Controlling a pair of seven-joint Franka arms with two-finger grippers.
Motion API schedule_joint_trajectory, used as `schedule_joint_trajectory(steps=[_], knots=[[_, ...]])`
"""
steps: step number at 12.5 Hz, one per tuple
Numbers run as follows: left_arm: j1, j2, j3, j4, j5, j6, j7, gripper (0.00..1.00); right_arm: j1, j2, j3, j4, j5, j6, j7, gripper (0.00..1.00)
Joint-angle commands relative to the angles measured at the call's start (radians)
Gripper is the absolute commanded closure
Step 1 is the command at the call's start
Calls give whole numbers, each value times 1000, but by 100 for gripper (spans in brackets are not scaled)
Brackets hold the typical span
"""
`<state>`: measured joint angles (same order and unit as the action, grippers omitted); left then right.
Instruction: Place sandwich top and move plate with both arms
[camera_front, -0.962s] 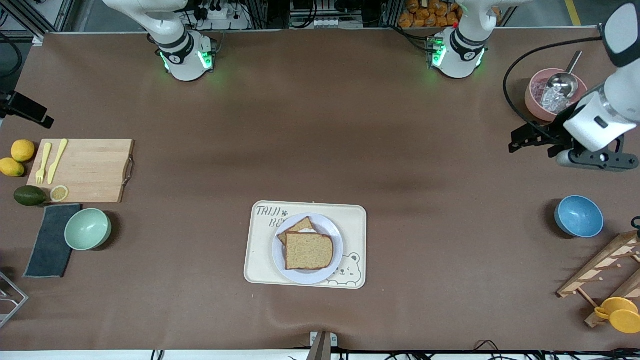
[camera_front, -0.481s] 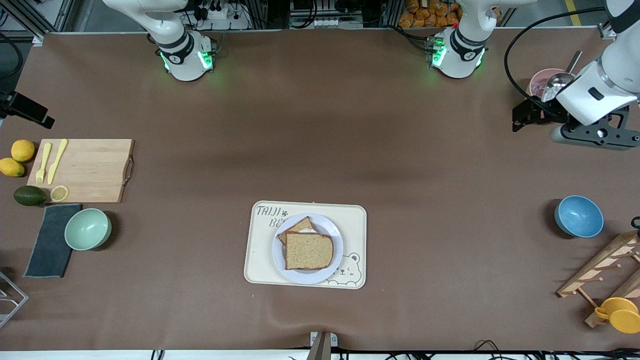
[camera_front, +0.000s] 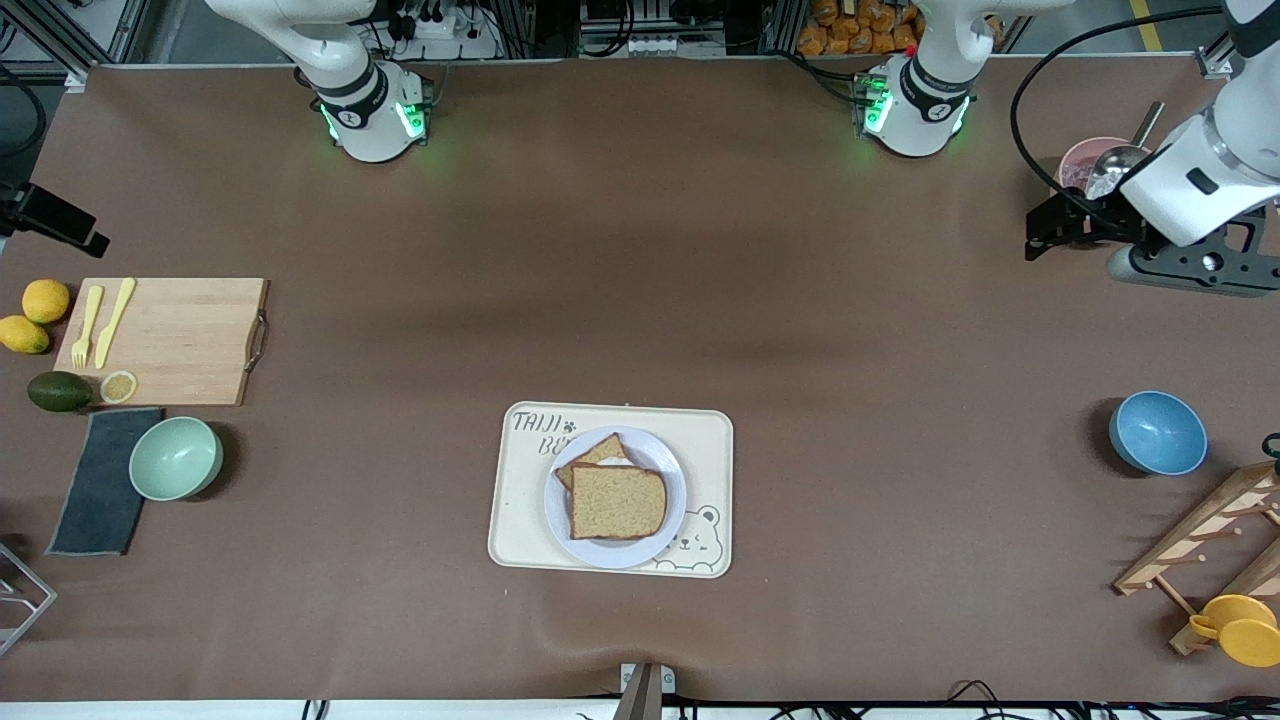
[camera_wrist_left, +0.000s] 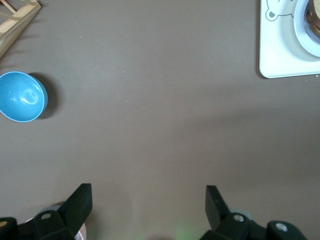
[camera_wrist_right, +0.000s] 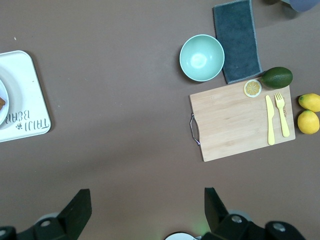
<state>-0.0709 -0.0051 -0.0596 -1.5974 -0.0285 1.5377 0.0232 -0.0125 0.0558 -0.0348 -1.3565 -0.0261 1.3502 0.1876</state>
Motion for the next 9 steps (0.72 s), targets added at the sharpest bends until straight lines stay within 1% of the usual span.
schedule_joint_trajectory(steps=[1,4,9], knots=[[2,4,-5,28,-18,-42,-31,0,-14,-7,16,-6,-15,-6,13,0],[0,7,-8,28,-19,-42,-46,0,-14,-7,15,-7,-15,-5,15,0],[-10,7,-9,28,-18,4,-51,0,-14,-5,15,-6,-15,-3,13,0]])
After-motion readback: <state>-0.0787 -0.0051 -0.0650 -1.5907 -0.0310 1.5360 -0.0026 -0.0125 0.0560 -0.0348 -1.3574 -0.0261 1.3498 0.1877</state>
